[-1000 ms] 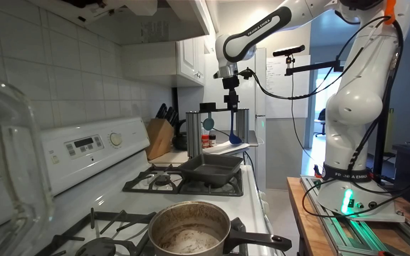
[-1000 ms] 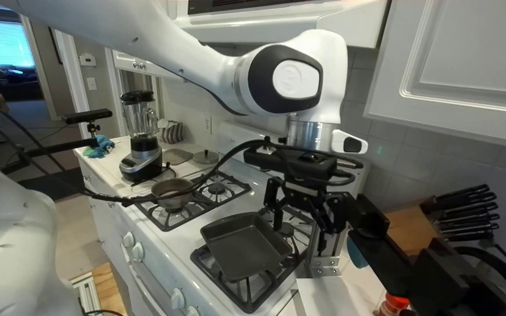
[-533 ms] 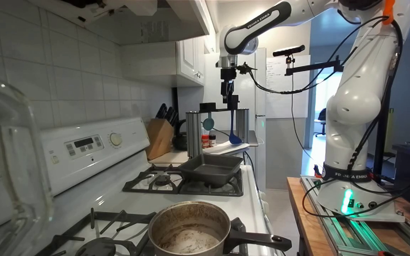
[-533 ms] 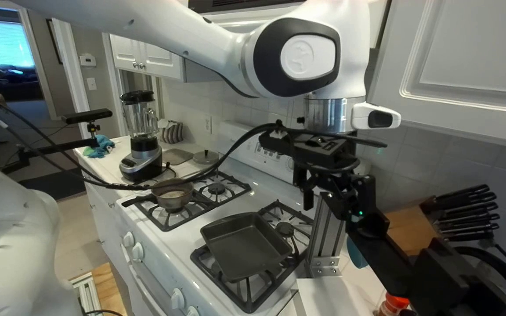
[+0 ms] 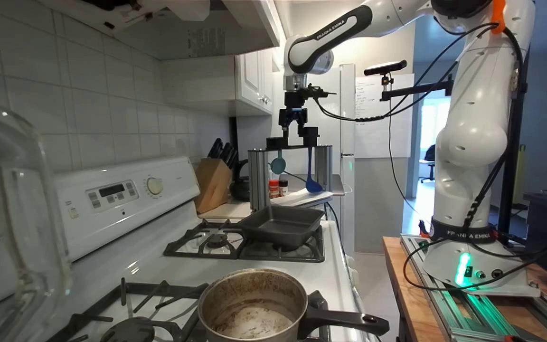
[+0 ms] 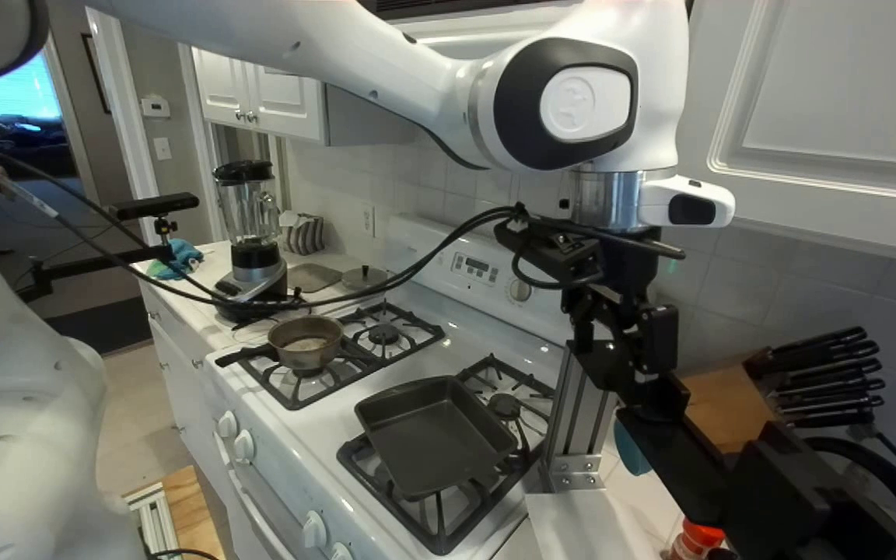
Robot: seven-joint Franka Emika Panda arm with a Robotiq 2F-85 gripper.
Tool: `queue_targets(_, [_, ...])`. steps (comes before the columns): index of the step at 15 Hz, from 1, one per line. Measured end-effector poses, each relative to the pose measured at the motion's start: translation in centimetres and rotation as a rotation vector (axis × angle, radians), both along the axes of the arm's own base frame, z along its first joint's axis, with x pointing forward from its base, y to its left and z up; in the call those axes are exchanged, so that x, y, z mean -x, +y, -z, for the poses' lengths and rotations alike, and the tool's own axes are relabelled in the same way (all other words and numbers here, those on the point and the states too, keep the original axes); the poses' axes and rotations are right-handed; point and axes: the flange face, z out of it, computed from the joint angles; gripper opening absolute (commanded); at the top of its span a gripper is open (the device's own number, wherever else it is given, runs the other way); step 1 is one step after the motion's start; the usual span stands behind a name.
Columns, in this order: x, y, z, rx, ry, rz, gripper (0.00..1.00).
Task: Pick up the blue spoon and scoop some of the contents in the pot and pour them in the bowl
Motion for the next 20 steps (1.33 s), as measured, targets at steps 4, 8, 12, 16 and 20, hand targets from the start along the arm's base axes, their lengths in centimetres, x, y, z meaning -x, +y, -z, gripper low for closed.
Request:
queue_targets(4, [-2.3,-0.8,-0.7,-0.023,-0.035,0.081,1.0])
queue_targets(8, [-3.5,-2.0,0.2,-0.064,0.005,0.122,1.0])
queue_targets(12, [-3.6,-2.4,0.8,-0.076,0.023,0.134,1.0])
queue_targets(16, [-3.7,-2.3,0.8,-0.076,0.023,0.133,1.0])
queue_targets(20, [-3.8,-2.2,1.0,-0.077,0.027,0.127,1.0])
